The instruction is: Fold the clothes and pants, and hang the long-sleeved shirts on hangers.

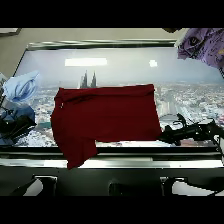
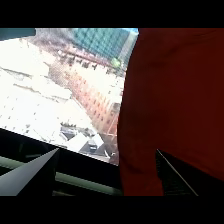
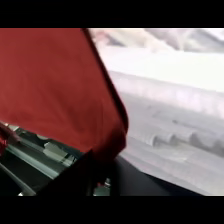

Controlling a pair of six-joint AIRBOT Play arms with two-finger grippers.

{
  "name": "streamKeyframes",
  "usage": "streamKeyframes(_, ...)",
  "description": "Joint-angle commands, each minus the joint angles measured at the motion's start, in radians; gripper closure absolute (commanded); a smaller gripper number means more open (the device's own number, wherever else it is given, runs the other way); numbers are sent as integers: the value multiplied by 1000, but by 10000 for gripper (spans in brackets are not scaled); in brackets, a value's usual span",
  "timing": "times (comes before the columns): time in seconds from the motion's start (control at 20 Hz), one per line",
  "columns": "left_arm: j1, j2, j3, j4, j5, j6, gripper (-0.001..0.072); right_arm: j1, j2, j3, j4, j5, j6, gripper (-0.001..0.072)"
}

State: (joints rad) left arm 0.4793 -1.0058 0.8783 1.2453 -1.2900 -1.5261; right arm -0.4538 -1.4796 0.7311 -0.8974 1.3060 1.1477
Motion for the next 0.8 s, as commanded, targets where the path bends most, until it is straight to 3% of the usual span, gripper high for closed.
streamKeyframes(0.0,2,1,4,3,-44,-24,4,16,-2,-1,35,-58,1,660)
streamKeyframes(0.1,11,3,-14,-8,-41,-22,3,16,-2,-1,41,-60,0,681)
streamKeyframes(0.25,79,3,-107,-85,10,64,3,16,14,-1,40,-58,-3,682)
streamKeyframes(0.45,139,3,-299,-307,92,236,3,16,49,-1,40,-59,-4,682)
streamKeyframes(0.75,117,-43,-444,-428,140,352,3,16,72,-1,40,-56,2,682)
